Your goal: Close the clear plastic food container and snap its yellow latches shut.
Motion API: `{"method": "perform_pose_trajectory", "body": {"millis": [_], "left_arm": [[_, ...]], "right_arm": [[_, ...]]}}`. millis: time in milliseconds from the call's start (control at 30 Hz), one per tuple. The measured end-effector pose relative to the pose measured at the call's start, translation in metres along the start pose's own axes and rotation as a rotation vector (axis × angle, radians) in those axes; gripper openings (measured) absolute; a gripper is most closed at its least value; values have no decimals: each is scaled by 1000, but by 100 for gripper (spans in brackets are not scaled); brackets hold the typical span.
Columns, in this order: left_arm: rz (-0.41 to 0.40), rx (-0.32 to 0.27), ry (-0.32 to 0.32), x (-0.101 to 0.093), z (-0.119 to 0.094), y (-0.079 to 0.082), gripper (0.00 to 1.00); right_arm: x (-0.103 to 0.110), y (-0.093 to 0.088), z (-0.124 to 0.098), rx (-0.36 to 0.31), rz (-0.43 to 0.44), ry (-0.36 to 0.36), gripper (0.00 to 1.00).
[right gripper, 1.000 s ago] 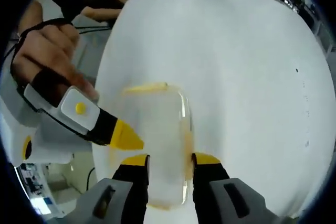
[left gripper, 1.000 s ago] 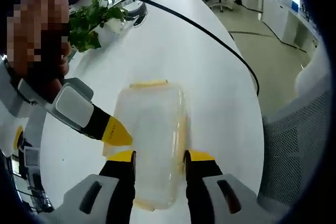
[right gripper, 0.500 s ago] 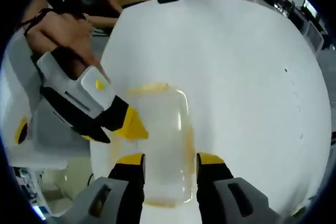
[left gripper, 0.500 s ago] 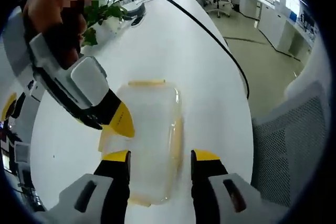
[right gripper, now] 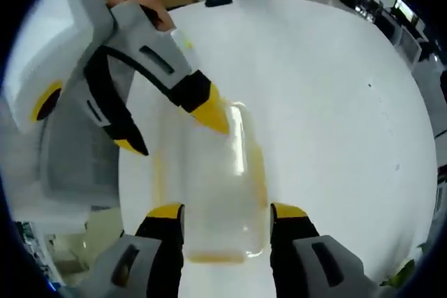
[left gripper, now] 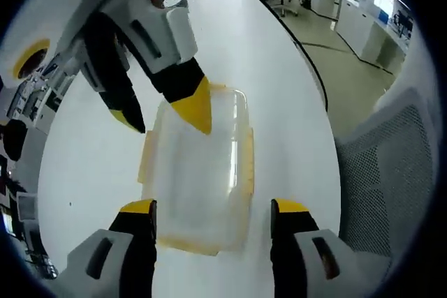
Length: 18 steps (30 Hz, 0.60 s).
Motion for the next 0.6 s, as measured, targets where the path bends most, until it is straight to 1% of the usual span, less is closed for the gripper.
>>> {"method": "perform_pose_trajectory", "body": {"millis": [133,300,433,500,600], "left_arm": [[6,6,2,1,0,-1,68],[14,9,9,5,0,-2,70],[12,24,1,6,1,-7,71],[22,29,4,7,1,-8,73],[32,31,5,9,1,-9,72]], "right_arm": [[1,-5,-3,9,-18,-11,50],[2,-7,-7,-4,-21,-22,52],[6,-9,-8,-8,-27,-32,54],[8,-12,-7,-6,-39,-41,56],[11,-14,-7,-5,-60,-55,61]]}}
Point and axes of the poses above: the point that each gripper's makers call its tool centre point, and the gripper's own axes: z roughly forward along the fingers, x roughly to its left, y roughly out of its top, the point moved 2 cm from there along -z, roughly backward along the fingers, and after that the axes turned 13 degrees about -y, right-handed, at the moved point
